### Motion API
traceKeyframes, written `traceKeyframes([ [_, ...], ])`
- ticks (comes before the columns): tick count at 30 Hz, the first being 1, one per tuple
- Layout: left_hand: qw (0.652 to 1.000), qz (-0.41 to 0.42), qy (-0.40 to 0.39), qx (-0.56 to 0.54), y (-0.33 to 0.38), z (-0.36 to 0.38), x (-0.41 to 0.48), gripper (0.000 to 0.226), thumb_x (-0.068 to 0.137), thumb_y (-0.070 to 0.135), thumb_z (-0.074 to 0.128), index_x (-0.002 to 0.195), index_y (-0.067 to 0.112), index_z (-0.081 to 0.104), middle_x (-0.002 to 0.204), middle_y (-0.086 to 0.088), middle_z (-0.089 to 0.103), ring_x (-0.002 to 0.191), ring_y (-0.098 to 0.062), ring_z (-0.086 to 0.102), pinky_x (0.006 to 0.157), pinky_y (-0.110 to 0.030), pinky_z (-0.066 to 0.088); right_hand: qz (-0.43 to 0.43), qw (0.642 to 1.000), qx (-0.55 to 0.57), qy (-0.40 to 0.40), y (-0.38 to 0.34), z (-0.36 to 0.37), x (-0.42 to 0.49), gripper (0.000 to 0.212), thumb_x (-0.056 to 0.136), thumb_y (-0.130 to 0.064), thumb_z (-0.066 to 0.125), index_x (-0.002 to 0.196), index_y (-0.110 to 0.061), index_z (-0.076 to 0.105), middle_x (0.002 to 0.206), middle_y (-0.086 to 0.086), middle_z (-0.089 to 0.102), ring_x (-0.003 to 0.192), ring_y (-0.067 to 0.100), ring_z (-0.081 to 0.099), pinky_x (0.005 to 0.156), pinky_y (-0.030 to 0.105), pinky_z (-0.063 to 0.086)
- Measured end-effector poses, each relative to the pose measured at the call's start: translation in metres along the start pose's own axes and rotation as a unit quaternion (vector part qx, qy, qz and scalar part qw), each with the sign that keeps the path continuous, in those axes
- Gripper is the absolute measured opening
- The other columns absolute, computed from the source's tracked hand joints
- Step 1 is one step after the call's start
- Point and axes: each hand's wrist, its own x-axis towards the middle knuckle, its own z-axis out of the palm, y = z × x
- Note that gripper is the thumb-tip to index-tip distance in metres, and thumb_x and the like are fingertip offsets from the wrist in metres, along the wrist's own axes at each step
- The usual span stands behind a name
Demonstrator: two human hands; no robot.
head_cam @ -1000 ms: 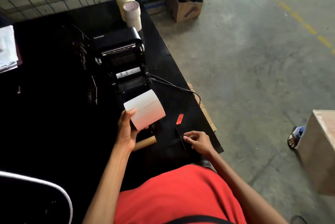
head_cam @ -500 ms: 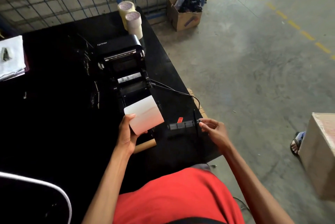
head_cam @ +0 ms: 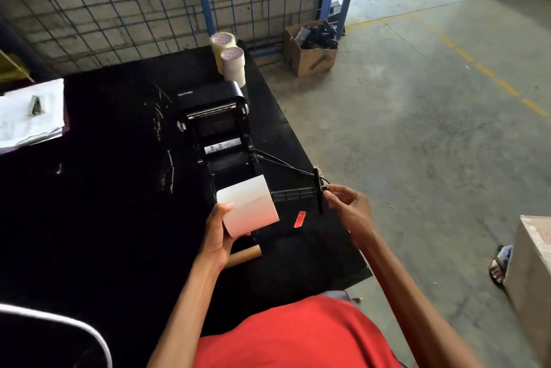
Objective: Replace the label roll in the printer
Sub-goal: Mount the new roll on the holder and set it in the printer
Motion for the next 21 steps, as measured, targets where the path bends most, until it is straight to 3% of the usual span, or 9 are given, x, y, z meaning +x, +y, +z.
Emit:
traceKeyframes([
  [5, 0.999, 0.019, 0.023, 0.031, -0.005, 0.001, 0.0, 0.074, 0.058, 0.043, 0.068, 0.123, 0.009, 0.057, 0.113, -0.019, 0.066, 0.093, -0.033, 0.064, 0.051, -0.031, 0.05, -0.033, 0.999, -0.033, 0.016, -0.008, -0.001, -0.001, 0.014, 0.088, -0.009, 0.075, 0.101, -0.01, 0.078, 0.094, 0.012, 0.08, 0.084, 0.023, 0.073, 0.08, 0.037, 0.058],
  [7, 0.999, 0.019, 0.019, 0.034, -0.008, 0.002, 0.0, 0.071, 0.059, 0.042, 0.067, 0.121, 0.009, 0.058, 0.115, -0.021, 0.065, 0.095, -0.035, 0.064, 0.05, -0.031, 0.051, -0.052, 0.996, -0.058, 0.033, -0.013, 0.0, -0.001, 0.014, 0.087, -0.01, 0.075, 0.101, -0.011, 0.079, 0.09, 0.01, 0.08, 0.078, 0.019, 0.072, 0.074, 0.034, 0.058],
  [12, 1.0, -0.005, 0.011, 0.014, -0.012, 0.003, 0.004, 0.075, 0.059, 0.043, 0.069, 0.123, 0.007, 0.057, 0.112, -0.02, 0.066, 0.094, -0.035, 0.065, 0.052, -0.033, 0.05, -0.036, 0.995, -0.077, 0.058, -0.019, 0.0, 0.001, 0.014, 0.088, -0.01, 0.075, 0.101, -0.006, 0.078, 0.082, 0.007, 0.076, 0.06, 0.0, 0.065, 0.058, 0.012, 0.051],
  [18, 1.0, -0.025, 0.007, -0.009, -0.011, 0.005, 0.004, 0.062, 0.057, 0.045, 0.067, 0.11, 0.015, 0.063, 0.096, -0.011, 0.071, 0.085, -0.029, 0.066, 0.056, -0.034, 0.047, -0.04, 0.995, -0.078, 0.039, -0.022, -0.001, 0.001, 0.012, 0.085, -0.013, 0.078, 0.096, -0.011, 0.079, 0.086, 0.009, 0.079, 0.075, 0.016, 0.072, 0.071, 0.027, 0.057],
  [21, 1.0, -0.022, 0.01, -0.003, -0.012, 0.007, 0.004, 0.062, 0.057, 0.045, 0.066, 0.111, 0.015, 0.063, 0.097, -0.012, 0.07, 0.084, -0.029, 0.066, 0.056, -0.033, 0.047, -0.076, 0.989, -0.121, 0.032, -0.023, 0.005, -0.002, 0.012, 0.083, -0.014, 0.079, 0.095, -0.013, 0.08, 0.08, 0.002, 0.078, 0.066, 0.001, 0.067, 0.062, 0.016, 0.05],
])
